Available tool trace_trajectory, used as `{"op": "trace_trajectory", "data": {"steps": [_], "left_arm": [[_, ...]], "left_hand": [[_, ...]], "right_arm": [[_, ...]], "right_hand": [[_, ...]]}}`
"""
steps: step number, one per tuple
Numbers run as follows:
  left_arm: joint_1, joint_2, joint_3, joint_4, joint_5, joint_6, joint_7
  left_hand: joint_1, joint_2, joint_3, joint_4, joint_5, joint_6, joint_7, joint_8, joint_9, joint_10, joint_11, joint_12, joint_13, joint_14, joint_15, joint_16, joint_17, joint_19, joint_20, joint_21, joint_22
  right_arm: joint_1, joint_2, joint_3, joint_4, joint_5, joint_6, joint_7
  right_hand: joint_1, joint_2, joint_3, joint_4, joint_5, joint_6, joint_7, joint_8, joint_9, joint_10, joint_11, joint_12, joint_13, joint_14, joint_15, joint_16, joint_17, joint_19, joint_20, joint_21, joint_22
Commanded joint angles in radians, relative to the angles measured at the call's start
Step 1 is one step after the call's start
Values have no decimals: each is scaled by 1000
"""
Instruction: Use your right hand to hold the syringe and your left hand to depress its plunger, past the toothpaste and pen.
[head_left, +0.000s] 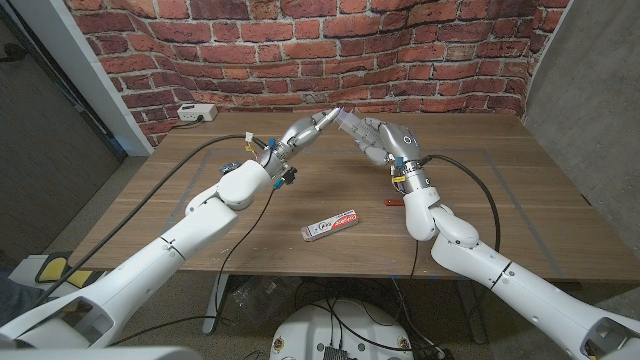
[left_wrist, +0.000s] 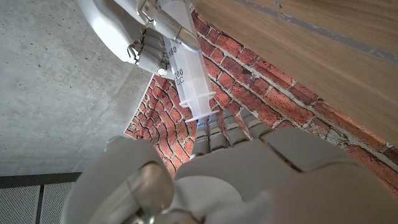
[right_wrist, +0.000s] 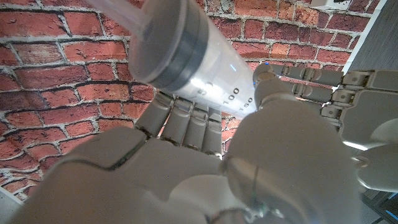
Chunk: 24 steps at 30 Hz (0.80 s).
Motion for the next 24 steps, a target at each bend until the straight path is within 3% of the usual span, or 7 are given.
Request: {"op": "trace_trajectory", "data": {"steps": [1,14,24], "left_arm": [[10,4,-14,4,-5,-10,16],[35,3,-36,9,-8,-38,44],[88,36,-86,-27,-23,-27,82]], "left_hand": [[2,7,-9,2,3,3,-4,2,1,4,-3,4,2,-3,-1,-2,4,0,3,0,5],[4,9,-10,1,3,2,-11,2,1,5,-8,5,2,-2,-2,-1,4,0,3,0,5],[6,10,-11,1,3,6,-10,3,1,8,-8,7,2,2,-2,1,4,2,2,2,5]], "right_arm": [[4,5,-4,9,4,-9,-8],[-13,-2,1,-8,6,-28,-14],[-18,-8,8,-16,4,-55,-8]], "right_hand": [[52,147,205,197,10,99,-87,5,4,45,-35,5,1,4,-61,-3,2,-2,-117,6,3],[51,147,206,197,11,99,-89,4,4,46,-38,5,1,4,-62,-3,2,-2,-117,10,3],[51,147,206,197,10,99,-87,4,5,47,-35,5,2,5,-62,-3,3,-3,-117,13,2]]}}
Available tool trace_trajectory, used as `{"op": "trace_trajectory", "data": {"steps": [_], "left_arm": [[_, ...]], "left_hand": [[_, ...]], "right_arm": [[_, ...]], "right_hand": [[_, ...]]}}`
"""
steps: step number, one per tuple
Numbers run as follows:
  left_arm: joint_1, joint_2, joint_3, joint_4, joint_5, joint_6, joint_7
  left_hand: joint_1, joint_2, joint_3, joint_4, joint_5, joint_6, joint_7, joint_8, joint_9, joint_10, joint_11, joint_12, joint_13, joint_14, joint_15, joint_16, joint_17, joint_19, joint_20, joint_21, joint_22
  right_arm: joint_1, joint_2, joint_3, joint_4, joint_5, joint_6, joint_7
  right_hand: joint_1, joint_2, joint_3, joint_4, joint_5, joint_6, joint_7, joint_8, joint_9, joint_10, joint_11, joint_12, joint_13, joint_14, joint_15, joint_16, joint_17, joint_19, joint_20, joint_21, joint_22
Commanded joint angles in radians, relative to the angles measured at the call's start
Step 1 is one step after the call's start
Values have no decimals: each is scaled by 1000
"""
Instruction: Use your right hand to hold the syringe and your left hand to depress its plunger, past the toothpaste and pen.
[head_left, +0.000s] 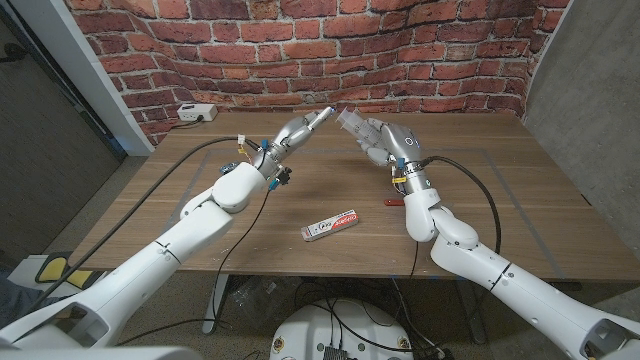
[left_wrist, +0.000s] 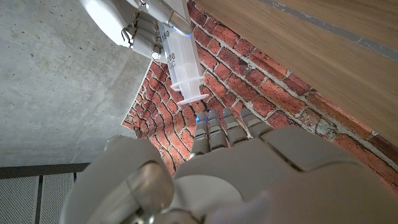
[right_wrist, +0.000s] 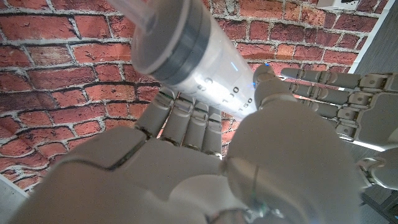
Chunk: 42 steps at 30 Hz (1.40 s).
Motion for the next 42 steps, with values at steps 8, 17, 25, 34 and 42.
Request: {"op": "trace_trajectory", "data": {"steps": [8,17,25,34,42], "left_arm": [[77,38,-77,-35,-32,-3,75],[104,25,-113,-10,-91,-24,92],[123,24,-140,-4,-126,-4,116],[118,18,-138,5,-134,29,134],[113,21,-130,0,-128,41,138]], "left_hand": [[6,9,-12,0,3,-3,-9,1,0,0,-11,1,3,-1,-5,-1,4,-1,4,1,5],[8,10,-13,0,3,2,-5,4,0,9,-9,5,3,7,-5,3,4,1,2,2,5],[9,10,-14,0,3,3,-5,4,0,13,-8,6,3,12,-6,4,4,2,3,3,5],[10,11,-14,0,3,5,-5,4,1,16,-8,7,3,15,-7,5,4,3,3,3,5],[10,11,-16,-1,3,6,-5,5,1,19,-8,7,3,17,-6,5,4,3,3,3,5]], "right_arm": [[-20,-11,23,-37,3,-62,13],[-38,-22,56,-80,44,-101,46],[-35,-25,72,-89,66,-132,61],[-27,-32,75,-73,75,-123,41],[-13,-20,69,-39,95,-104,27]], "right_hand": [[51,147,204,200,8,99,-88,5,6,46,-37,5,2,-1,-59,-3,3,-4,-116,9,2],[50,147,204,200,8,99,-87,5,6,45,-35,5,3,-3,-59,-3,3,-7,-117,11,1],[50,147,204,199,8,98,-87,4,6,42,-32,4,3,-5,-58,-4,3,-9,-115,14,1],[49,148,203,200,8,96,-88,3,7,41,-34,4,4,-8,-57,-5,4,-13,-115,15,1],[50,148,204,200,8,97,-87,3,7,42,-37,5,5,-10,-56,-6,4,-14,-114,18,1]]}}
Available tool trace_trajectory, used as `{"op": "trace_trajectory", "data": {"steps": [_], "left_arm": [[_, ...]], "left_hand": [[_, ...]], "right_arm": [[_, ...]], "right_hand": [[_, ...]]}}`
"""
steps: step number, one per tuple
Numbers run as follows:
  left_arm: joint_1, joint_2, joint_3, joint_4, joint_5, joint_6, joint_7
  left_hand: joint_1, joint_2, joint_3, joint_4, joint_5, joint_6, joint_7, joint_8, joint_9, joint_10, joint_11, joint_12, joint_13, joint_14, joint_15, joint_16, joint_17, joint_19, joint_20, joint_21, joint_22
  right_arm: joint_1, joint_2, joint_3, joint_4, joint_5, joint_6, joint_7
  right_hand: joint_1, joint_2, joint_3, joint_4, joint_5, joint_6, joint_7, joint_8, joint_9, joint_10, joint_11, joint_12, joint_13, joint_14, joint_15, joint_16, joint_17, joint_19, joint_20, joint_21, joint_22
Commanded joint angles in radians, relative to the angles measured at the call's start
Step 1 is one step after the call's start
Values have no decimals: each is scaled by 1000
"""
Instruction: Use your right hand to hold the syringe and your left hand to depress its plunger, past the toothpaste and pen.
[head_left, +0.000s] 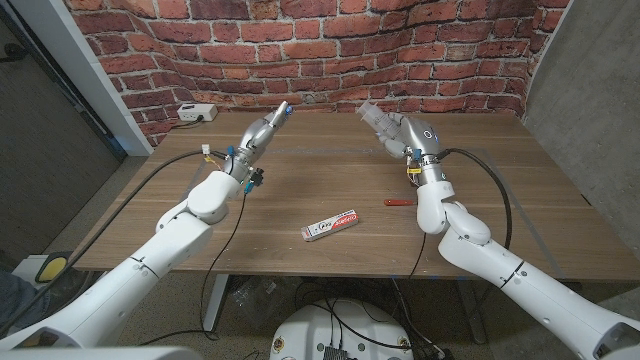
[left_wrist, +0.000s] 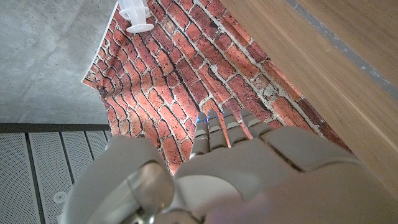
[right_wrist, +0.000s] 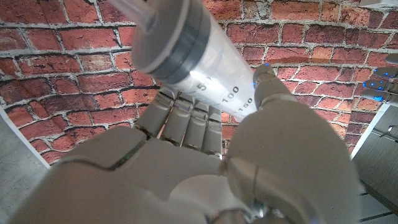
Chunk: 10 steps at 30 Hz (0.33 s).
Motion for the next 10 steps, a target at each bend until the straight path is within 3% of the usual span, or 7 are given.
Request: {"op": "trace_trajectory", "data": {"steps": [1,10], "left_arm": [[-4,-2,3,1,-3,22,13],[-26,-8,15,7,8,28,15]], "left_hand": [[4,4,-6,1,3,10,-3,5,1,6,2,8,3,10,1,5,4,3,3,3,5],[5,4,-7,1,3,10,-3,5,1,6,1,7,3,10,1,4,4,3,3,3,5]], "right_arm": [[20,8,-2,39,25,21,-20],[36,11,-2,59,40,36,-29]], "right_hand": [[49,148,204,200,7,93,-87,4,2,40,-40,4,5,0,-53,-2,4,-4,-114,4,0],[49,148,205,200,7,94,-87,5,3,42,-34,5,5,2,-52,-2,5,-4,-115,7,0]]}}
